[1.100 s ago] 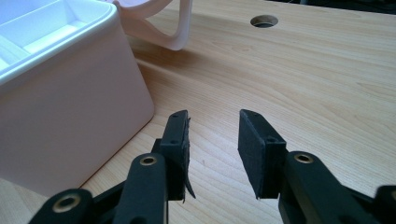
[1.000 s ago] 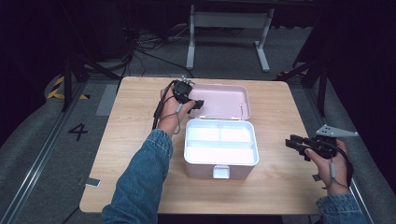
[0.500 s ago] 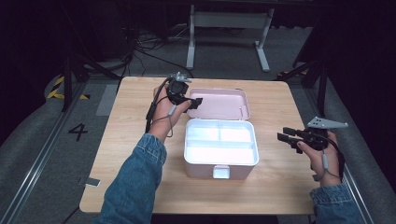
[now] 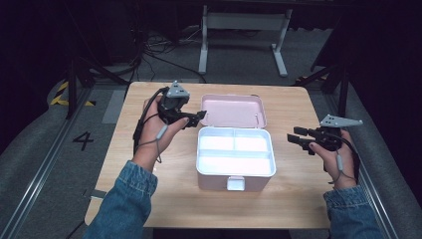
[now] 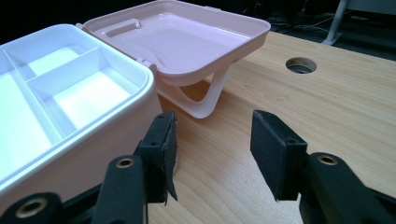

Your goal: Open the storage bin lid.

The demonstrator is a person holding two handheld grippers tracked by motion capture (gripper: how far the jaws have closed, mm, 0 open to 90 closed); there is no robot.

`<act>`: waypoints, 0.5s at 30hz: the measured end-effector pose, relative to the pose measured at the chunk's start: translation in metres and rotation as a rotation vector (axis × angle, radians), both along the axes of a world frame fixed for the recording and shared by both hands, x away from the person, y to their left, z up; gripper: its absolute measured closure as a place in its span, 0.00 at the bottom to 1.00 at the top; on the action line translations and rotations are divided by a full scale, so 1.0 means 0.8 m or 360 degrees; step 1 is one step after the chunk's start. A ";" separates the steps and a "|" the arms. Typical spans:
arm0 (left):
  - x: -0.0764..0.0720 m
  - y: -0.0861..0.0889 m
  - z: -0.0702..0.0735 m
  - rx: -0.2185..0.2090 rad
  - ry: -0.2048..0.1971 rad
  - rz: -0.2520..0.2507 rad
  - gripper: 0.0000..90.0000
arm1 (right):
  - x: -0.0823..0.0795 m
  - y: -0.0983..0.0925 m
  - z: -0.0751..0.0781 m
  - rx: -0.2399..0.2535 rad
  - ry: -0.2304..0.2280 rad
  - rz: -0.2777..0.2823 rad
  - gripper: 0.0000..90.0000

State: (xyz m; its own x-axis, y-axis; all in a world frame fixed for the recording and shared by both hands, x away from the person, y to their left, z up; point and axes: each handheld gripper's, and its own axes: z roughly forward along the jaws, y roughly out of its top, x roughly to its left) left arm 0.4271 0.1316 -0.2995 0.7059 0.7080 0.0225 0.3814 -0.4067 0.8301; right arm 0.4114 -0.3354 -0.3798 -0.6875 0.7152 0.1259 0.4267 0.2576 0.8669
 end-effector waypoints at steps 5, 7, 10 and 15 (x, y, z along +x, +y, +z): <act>-0.023 0.018 0.002 0.0044 -0.0022 -0.0003 0.28 | -0.004 -0.003 0.003 -0.0031 -0.0001 0.0001 0.53; -0.033 0.028 0.002 0.0039 -0.0021 -0.0014 0.27 | -0.007 -0.004 0.005 -0.0050 -0.0002 0.0005 0.52; -0.047 0.043 0.000 0.0065 -0.0012 -0.0010 0.27 | -0.012 -0.005 0.007 -0.0063 0.0015 0.0005 0.48; -0.065 0.059 -0.010 0.0022 -0.0035 -0.0001 0.28 | -0.019 -0.011 0.012 -0.0110 0.0055 -0.0025 0.46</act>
